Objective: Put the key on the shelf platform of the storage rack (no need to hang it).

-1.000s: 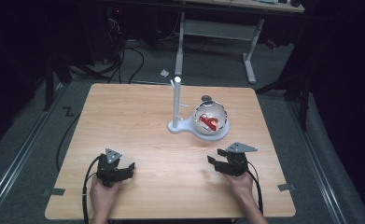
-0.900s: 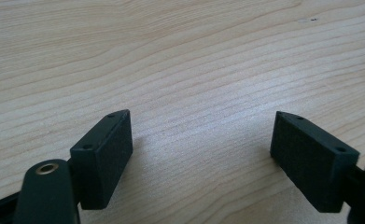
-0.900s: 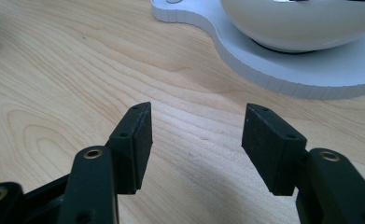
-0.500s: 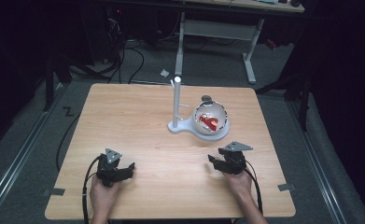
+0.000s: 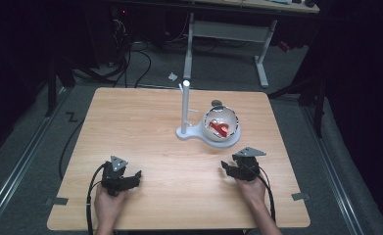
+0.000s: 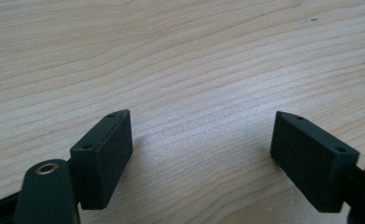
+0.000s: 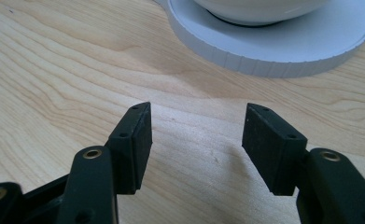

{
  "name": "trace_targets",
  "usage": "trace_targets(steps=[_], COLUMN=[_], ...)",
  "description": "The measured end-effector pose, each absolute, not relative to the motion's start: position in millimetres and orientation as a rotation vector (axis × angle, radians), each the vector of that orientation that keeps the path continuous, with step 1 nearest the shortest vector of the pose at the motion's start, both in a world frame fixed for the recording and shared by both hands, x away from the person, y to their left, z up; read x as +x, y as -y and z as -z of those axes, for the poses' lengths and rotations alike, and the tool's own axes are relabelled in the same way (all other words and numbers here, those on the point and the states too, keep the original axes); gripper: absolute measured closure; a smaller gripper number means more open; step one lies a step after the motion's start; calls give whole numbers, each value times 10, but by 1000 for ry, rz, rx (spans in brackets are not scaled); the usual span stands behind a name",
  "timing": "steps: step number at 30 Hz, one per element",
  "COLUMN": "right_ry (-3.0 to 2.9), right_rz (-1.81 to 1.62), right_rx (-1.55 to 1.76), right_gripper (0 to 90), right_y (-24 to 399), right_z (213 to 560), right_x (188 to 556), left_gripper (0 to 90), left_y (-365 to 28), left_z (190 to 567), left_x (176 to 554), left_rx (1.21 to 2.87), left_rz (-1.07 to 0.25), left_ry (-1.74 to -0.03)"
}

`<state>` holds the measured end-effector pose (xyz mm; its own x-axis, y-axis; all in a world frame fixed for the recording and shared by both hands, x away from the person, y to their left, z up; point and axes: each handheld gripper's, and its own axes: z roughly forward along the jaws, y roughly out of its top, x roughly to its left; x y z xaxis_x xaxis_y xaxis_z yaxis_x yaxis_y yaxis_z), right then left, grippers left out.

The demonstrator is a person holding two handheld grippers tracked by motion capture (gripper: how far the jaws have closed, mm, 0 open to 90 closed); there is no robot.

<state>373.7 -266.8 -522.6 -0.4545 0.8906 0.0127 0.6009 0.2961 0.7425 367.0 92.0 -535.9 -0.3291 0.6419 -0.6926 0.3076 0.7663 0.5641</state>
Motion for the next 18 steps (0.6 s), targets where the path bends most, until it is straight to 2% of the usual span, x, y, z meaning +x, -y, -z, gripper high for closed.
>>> trace_targets(steps=[18], right_ry=[-2179], right_rz=[-919], right_rx=[1315], right_gripper=[402], right_y=[2627], right_z=[5308], right_x=[3752], left_gripper=[212], left_y=[-918], left_z=[5357], left_x=[3670], left_rx=[717], left_rz=[-405], left_ry=[-1935])
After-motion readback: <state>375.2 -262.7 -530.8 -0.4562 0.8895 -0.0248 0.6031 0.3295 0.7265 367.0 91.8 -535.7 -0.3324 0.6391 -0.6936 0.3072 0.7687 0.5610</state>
